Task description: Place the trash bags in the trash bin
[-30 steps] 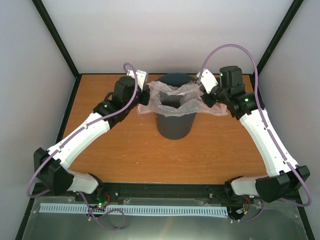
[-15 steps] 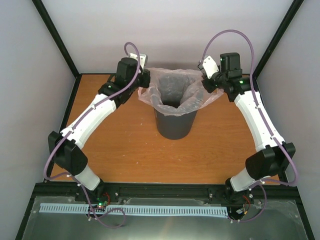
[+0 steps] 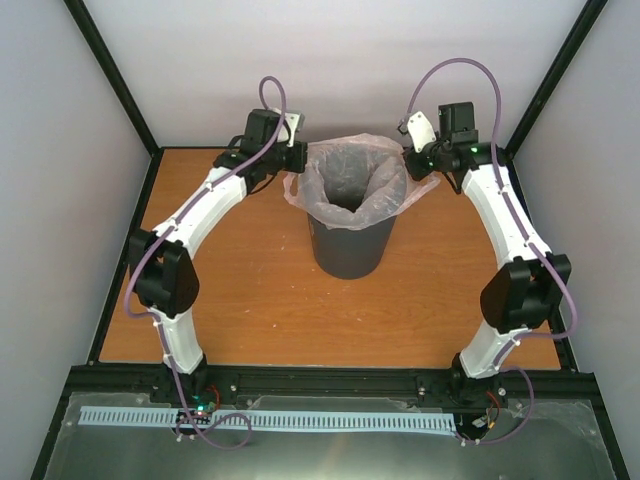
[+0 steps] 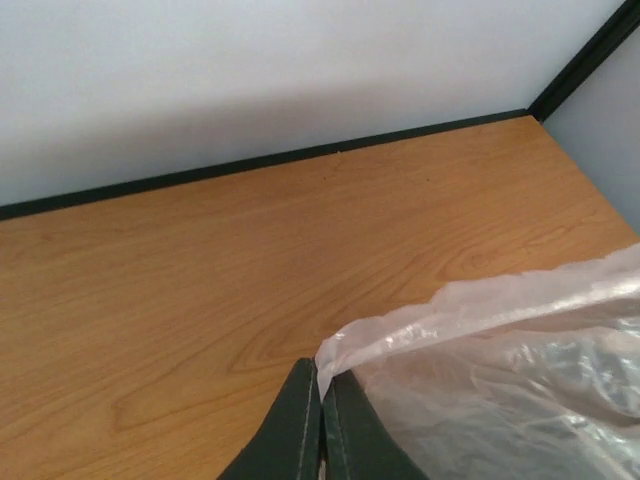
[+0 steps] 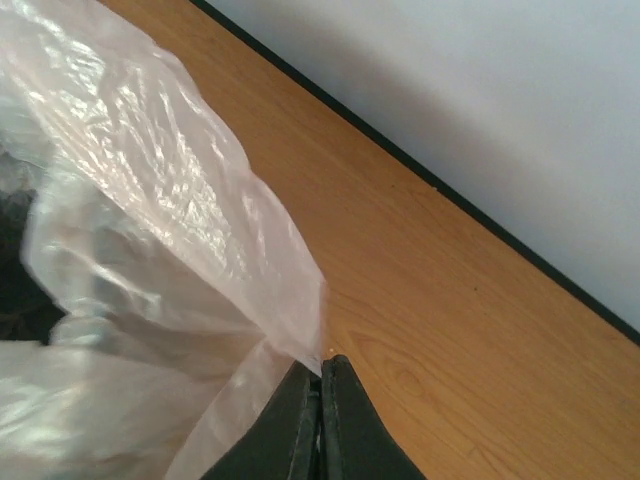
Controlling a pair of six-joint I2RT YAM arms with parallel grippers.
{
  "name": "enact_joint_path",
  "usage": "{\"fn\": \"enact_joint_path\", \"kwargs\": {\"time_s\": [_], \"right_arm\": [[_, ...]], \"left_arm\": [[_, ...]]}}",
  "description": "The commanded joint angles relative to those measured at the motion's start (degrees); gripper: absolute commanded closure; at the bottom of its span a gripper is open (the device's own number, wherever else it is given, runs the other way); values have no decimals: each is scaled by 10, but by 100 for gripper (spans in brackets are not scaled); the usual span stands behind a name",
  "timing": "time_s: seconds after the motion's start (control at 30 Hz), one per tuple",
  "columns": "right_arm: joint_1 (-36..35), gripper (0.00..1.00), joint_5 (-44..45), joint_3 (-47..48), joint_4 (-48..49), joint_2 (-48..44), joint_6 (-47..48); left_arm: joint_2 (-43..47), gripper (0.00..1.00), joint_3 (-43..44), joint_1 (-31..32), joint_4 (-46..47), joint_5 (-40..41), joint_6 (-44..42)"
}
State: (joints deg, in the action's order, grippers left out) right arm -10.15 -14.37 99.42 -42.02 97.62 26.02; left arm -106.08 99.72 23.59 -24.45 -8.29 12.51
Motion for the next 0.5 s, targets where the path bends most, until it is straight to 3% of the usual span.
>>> {"fn": "enact_joint_path", "kwargs": {"time_s": [0.0,0.3,0.47], "right_arm": [[26,97,-58,34,-15,34,-30],[51,97,-189,73,-78,103,-62],[52,97,-203,9,-73,77,-57]], "left_arm": [[-11,99,27,-36,-4,-93,45],[-17,99,-35,-55,34,-194,82],[35,99,-162,-55,96,-220,120]]}}
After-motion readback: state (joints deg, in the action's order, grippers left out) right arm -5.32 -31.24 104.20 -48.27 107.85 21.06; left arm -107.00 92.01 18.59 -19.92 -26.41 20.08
